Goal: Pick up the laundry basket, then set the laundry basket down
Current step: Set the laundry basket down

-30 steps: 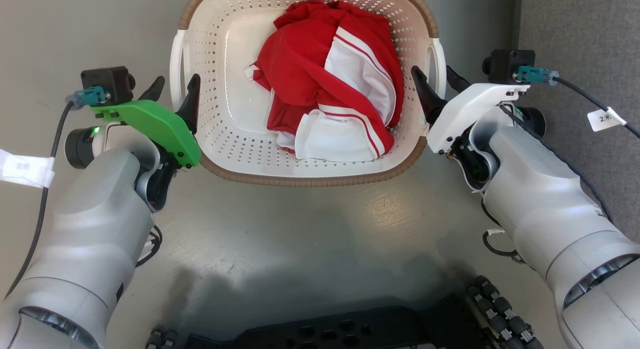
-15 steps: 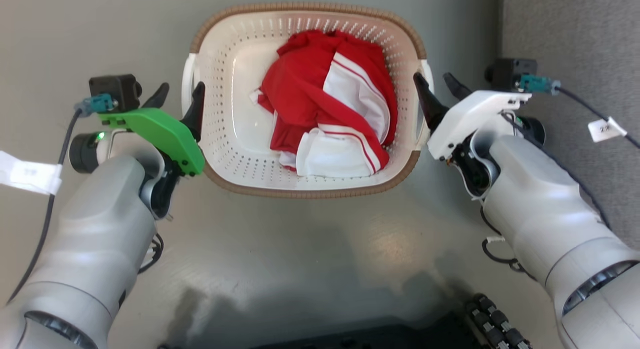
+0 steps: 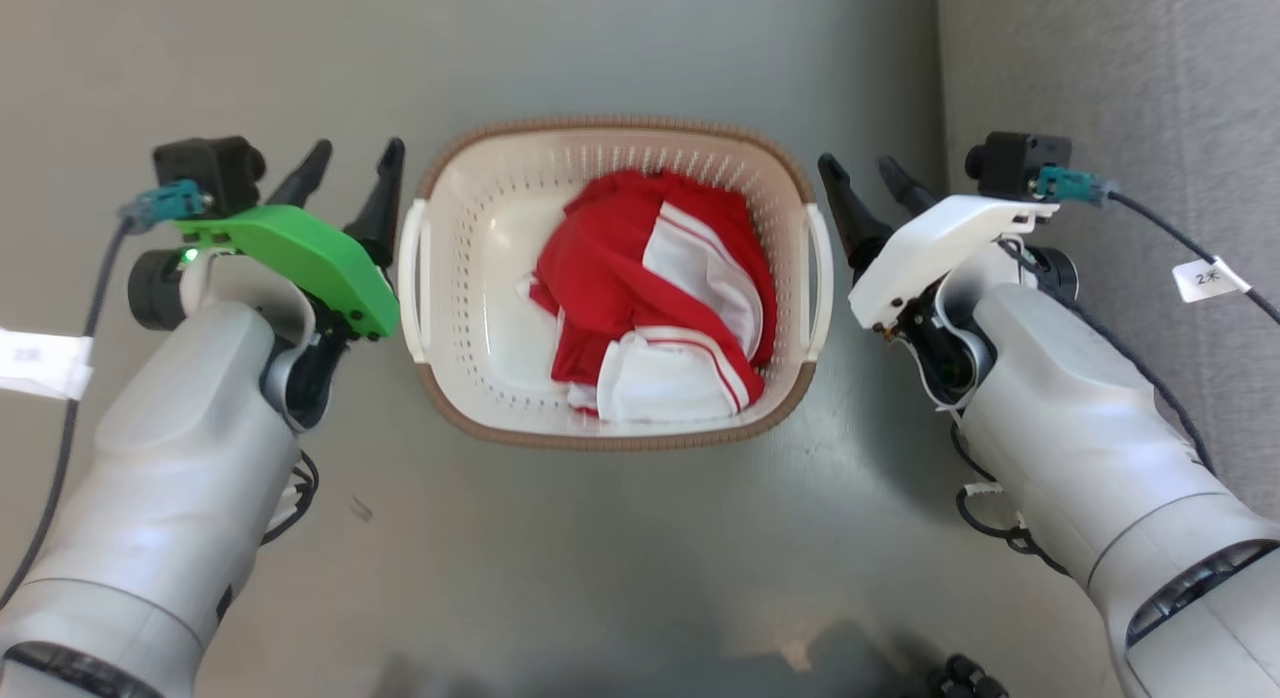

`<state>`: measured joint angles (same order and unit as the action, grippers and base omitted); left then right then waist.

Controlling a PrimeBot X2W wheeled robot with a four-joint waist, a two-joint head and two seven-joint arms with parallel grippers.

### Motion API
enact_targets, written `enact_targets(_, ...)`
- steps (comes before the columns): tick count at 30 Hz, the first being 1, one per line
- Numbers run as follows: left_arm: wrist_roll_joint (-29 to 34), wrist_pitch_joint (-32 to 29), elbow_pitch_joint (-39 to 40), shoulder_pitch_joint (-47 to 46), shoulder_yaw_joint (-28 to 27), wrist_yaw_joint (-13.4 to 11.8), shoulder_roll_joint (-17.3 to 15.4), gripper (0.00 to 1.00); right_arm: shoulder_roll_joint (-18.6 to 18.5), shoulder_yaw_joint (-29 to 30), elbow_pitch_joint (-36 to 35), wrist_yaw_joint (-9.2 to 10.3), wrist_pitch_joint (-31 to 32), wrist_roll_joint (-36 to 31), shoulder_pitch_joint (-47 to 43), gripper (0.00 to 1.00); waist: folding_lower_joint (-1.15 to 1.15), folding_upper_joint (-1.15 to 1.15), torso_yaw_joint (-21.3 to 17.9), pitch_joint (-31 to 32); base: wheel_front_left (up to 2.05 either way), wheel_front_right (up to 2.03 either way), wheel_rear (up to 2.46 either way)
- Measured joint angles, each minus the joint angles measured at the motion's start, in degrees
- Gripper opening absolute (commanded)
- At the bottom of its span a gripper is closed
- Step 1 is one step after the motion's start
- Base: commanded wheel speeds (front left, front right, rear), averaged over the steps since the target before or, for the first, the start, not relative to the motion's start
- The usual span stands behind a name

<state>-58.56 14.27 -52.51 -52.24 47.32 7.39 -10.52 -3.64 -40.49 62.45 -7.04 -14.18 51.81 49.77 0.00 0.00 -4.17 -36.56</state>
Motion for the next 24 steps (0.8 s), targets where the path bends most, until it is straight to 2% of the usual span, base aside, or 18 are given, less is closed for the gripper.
enact_targets(5, 2.7, 0.1, 2.9, 3.1, -4.1, 0.0, -1.5, 1.00, -2.1, 3.1, -3.5, -0.01, -0.1, -1.4, -2.1, 1.00, 0.00, 0.00, 0.1, 4.8, 0.00, 0.00, 0.00)
enact_targets(16, 9.2, 0.2, 10.2, 10.6, -10.8, 0.0, -1.7, 1.00, -5.9, 8.3, -11.3, -0.01, -0.2, -6.9, -7.7, 1.00, 0.00, 0.00, 0.8, 13.8, 0.00, 0.00, 0.00)
enact_targets(24, 14.2, 0.2, 16.5, 17.2, -16.5, 0.0, -1.9, 1.00, -7.1, 12.6, -16.8, 0.02, -0.3, -10.7, -14.6, 1.00, 0.00, 0.00, 1.7, 20.4, 0.00, 0.00, 0.00)
